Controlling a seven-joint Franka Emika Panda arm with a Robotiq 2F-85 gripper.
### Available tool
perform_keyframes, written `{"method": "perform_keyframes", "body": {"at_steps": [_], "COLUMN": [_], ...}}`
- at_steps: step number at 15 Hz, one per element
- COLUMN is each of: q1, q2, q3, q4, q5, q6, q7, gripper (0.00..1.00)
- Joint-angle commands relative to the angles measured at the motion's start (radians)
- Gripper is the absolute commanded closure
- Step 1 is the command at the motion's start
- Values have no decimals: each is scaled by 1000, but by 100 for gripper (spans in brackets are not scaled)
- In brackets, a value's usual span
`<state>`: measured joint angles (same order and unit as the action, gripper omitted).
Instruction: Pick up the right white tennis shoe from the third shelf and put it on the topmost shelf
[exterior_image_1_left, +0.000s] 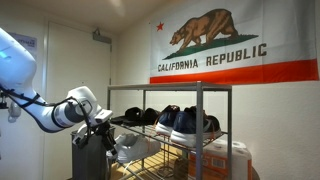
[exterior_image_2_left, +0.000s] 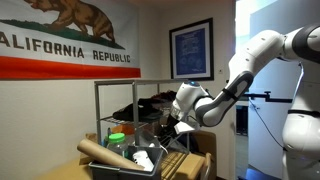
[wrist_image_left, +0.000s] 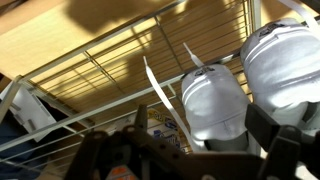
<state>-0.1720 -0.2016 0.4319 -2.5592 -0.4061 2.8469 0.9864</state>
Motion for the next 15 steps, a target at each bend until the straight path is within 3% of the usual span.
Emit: {"method": "perform_keyframes", "body": {"at_steps": [1,8,15], "q1": [-39,-65,-44], "q2": [29,153,271], "q3": [27,34,9], "q4": [44,164,284], "q5": [-63,-181,-369], "q6": [-6,-10,-40], "q7": [66,172,305], "gripper": [0,0,0]}}
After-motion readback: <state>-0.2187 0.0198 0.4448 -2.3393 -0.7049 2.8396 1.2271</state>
